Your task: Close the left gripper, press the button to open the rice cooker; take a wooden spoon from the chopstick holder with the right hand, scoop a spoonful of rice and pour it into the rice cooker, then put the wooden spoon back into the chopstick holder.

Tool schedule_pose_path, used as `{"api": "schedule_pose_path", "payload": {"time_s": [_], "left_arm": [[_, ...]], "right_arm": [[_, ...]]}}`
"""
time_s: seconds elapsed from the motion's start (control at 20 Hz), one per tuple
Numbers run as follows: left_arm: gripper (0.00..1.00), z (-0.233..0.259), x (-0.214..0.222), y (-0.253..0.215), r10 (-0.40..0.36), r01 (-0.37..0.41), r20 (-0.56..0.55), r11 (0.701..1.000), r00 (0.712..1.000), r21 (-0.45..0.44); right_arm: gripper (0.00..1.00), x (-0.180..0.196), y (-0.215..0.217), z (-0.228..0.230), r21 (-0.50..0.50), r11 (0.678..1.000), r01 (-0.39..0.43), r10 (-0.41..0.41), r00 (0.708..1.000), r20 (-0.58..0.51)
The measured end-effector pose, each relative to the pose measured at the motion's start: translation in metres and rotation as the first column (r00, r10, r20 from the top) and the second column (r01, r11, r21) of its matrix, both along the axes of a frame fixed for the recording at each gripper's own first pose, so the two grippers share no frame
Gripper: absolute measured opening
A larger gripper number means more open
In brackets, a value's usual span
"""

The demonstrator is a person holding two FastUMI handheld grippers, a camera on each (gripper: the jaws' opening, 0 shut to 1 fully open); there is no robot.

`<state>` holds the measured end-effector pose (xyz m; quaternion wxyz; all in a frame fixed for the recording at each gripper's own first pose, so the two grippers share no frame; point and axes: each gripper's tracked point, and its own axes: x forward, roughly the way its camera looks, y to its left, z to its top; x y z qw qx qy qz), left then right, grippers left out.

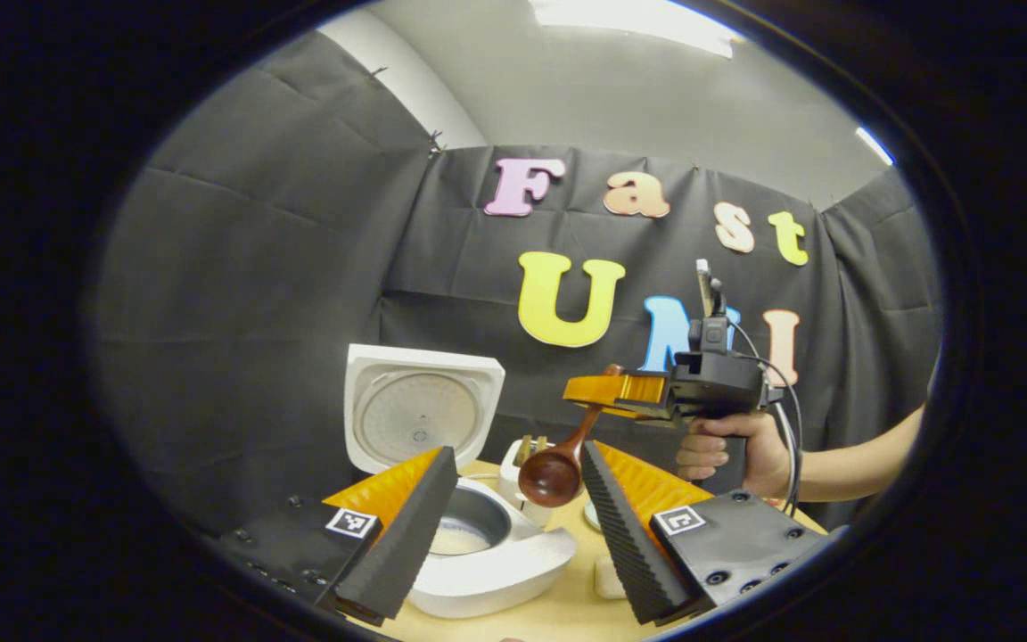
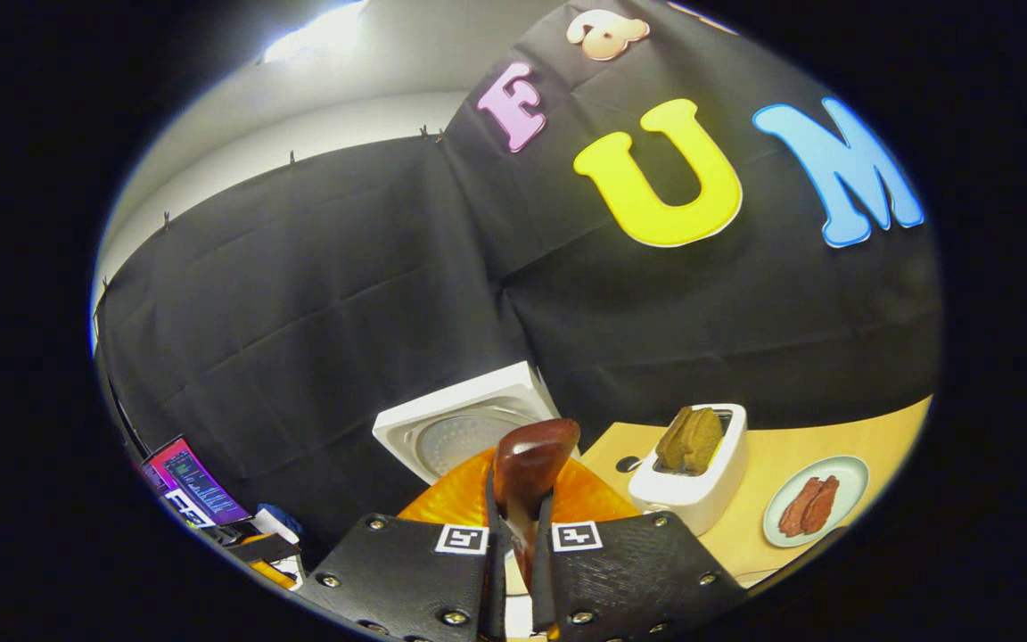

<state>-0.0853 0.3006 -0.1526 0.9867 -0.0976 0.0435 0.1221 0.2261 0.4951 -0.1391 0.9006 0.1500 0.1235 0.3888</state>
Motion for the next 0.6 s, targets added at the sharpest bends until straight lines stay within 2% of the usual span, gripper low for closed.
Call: {"api": "schedule_pose_path", "payload": {"time_s": [0.3, 0.6], "left_arm": [[0.99, 0.001, 0.029, -0.031, -0.065, 0.065, 0.010, 0.998, 0.998, -0.018], [0.97, -0.003, 0.056, -0.067, -0.148, 0.148, -0.009, 0.989, 0.989, -0.017]], "right_arm": [[0.12, -0.007, -0.038, 0.020, 0.065, 0.994, 0.085, -0.084, 0.996, -0.019], [0.12, -0.027, -0.130, 0.026, 0.066, 0.973, 0.220, -0.220, 0.975, -0.008]]}}
